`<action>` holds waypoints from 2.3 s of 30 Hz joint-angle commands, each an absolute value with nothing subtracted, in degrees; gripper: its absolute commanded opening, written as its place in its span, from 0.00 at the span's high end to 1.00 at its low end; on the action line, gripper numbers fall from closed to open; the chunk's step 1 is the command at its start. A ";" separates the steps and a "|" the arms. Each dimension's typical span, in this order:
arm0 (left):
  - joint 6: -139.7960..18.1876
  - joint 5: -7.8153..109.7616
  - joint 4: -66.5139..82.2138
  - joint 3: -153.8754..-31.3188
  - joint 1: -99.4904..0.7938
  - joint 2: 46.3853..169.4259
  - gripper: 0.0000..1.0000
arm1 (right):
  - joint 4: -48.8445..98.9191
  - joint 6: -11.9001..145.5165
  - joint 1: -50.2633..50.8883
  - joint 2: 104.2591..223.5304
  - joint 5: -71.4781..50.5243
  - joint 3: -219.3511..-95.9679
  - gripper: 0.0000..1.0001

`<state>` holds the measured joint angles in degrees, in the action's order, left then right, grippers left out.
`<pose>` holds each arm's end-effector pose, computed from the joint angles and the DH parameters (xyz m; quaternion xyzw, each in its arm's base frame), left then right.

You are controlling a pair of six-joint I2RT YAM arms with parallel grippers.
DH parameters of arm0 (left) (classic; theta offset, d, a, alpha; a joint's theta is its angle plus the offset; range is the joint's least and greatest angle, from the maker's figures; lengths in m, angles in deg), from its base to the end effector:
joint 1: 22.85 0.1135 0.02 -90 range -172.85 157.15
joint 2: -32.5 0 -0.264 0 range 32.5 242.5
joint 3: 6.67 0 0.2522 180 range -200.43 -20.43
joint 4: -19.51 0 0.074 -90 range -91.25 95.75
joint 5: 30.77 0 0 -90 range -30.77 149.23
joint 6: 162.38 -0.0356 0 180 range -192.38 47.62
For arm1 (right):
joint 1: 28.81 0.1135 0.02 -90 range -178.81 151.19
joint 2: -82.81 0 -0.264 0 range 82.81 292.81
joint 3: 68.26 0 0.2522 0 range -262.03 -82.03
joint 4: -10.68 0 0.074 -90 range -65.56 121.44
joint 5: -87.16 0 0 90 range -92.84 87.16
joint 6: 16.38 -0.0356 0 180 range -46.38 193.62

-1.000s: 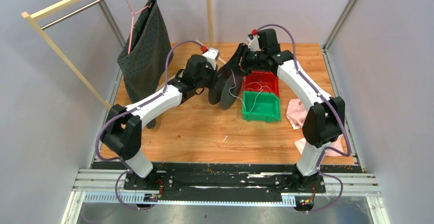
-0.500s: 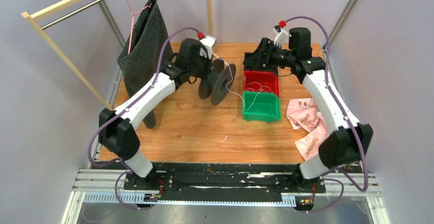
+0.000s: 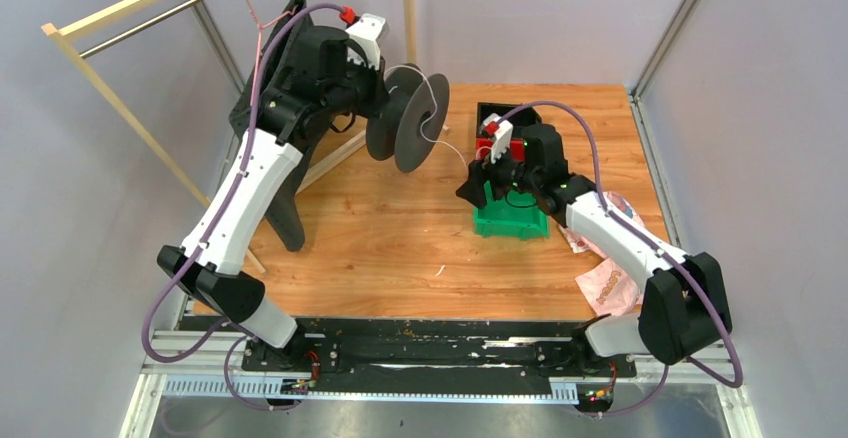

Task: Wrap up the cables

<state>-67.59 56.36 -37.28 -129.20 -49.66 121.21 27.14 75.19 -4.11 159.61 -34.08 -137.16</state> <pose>0.2888 -0.1479 0.4751 0.1728 0.8155 -0.1704 0.5254 0.2691 0.1441 0.2928 -0.3260 0.7550 0.3263 0.4660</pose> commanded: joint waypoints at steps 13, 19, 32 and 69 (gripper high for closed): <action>-64.47 51.75 -39.85 -132.21 -49.81 119.21 1.00 | 8.47 73.19 0.10 167.79 -34.19 -139.79 0.48; -66.38 50.76 -40.65 -129.80 -48.91 117.89 1.00 | 16.44 68.51 -1.31 167.46 -21.65 -146.70 0.99; -67.87 41.40 -40.71 -126.85 -46.03 113.54 1.00 | 25.51 61.39 -12.05 177.98 -15.53 -154.90 0.99; -52.46 78.77 -6.43 -102.54 -51.85 112.14 1.00 | 26.05 65.30 19.12 161.19 -29.55 -161.53 0.99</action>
<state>-48.66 78.52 -13.11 -104.92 -52.24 113.86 26.14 62.60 18.74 162.12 -25.43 -157.77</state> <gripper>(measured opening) 0.022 0.009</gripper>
